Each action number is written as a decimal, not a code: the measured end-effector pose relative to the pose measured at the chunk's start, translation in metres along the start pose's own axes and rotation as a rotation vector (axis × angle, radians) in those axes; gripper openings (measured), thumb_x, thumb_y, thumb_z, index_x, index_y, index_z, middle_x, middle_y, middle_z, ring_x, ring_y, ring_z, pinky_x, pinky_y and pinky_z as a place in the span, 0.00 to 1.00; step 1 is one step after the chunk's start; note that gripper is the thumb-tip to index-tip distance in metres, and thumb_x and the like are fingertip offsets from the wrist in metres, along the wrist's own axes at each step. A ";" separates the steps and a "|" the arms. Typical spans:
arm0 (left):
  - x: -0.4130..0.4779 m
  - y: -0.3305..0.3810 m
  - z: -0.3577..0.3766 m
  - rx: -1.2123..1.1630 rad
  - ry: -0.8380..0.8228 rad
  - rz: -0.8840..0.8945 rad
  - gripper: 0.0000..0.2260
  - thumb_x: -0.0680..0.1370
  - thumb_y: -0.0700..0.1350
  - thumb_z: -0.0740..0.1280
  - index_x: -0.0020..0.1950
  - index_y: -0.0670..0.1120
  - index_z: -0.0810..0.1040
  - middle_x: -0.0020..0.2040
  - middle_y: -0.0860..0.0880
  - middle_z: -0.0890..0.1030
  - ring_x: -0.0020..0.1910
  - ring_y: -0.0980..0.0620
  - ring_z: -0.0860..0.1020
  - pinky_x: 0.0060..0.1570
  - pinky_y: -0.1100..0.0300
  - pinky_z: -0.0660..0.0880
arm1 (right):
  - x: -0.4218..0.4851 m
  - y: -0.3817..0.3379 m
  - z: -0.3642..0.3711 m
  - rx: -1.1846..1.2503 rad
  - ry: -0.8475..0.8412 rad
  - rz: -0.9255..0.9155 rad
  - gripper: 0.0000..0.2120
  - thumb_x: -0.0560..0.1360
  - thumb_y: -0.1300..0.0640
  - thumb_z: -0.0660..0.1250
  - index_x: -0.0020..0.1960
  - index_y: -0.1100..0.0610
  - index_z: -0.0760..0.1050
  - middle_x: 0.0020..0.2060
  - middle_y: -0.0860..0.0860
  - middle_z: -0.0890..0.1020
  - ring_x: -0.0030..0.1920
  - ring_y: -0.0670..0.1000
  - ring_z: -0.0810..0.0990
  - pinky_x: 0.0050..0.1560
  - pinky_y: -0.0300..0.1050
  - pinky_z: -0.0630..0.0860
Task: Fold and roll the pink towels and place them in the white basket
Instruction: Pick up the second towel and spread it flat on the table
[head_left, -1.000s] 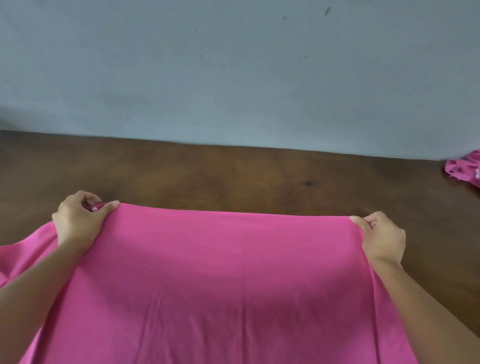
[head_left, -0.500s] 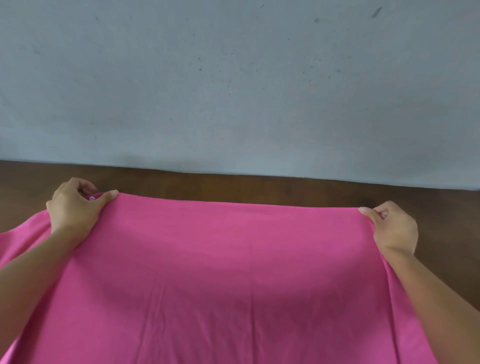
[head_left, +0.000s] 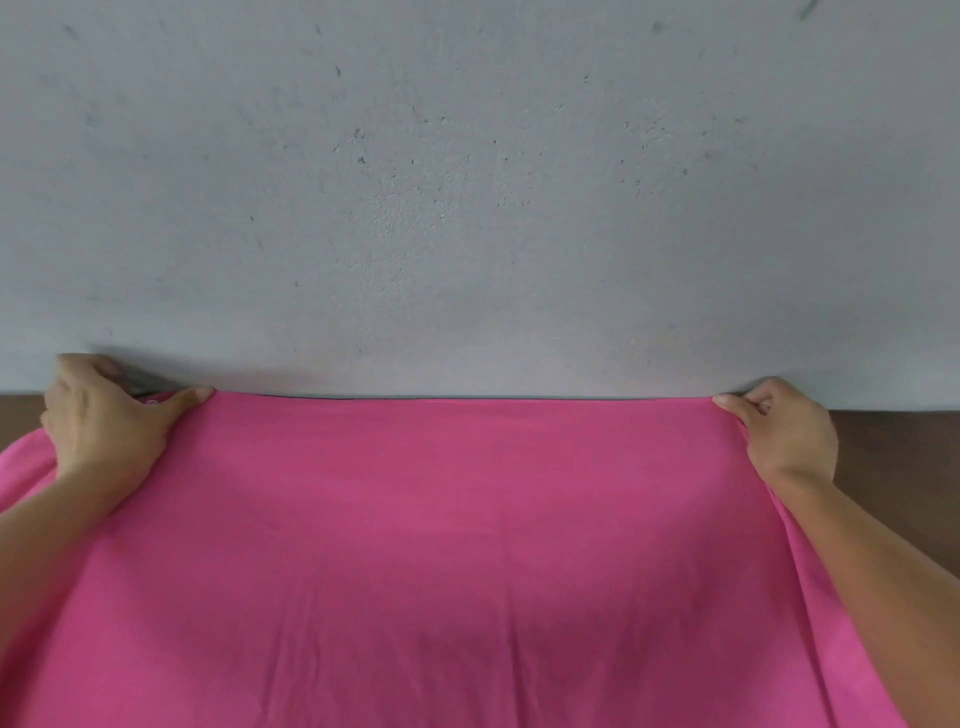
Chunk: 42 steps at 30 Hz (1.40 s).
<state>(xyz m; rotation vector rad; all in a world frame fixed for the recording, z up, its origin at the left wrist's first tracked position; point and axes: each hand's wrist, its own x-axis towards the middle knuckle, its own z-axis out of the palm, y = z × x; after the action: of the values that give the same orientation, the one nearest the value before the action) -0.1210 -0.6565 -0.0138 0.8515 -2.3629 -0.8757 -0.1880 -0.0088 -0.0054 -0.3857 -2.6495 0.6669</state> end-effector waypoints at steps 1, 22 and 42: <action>0.001 -0.001 0.001 -0.006 0.007 -0.010 0.42 0.54 0.75 0.73 0.54 0.49 0.64 0.54 0.39 0.75 0.55 0.35 0.76 0.56 0.34 0.75 | 0.001 0.000 0.001 -0.004 0.000 -0.001 0.17 0.75 0.42 0.72 0.40 0.55 0.76 0.37 0.54 0.82 0.40 0.59 0.80 0.42 0.55 0.77; -0.095 0.005 -0.058 0.158 -0.216 0.356 0.23 0.70 0.42 0.80 0.61 0.41 0.75 0.62 0.37 0.76 0.61 0.33 0.75 0.61 0.36 0.73 | -0.109 -0.030 -0.030 -0.284 -0.205 -0.301 0.25 0.80 0.39 0.56 0.64 0.55 0.78 0.60 0.55 0.80 0.64 0.59 0.75 0.68 0.59 0.70; -0.349 -0.043 -0.200 0.228 -0.258 0.436 0.18 0.75 0.46 0.75 0.63 0.48 0.77 0.70 0.48 0.73 0.72 0.47 0.70 0.71 0.49 0.65 | -0.320 -0.068 -0.106 0.013 -0.383 -0.602 0.49 0.73 0.24 0.30 0.65 0.51 0.77 0.59 0.46 0.80 0.63 0.51 0.75 0.67 0.50 0.71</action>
<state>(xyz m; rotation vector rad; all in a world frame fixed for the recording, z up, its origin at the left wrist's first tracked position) 0.2595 -0.5233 0.0184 0.2857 -2.7615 -0.5698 0.1302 -0.1367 0.0215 0.5855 -2.8782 0.5952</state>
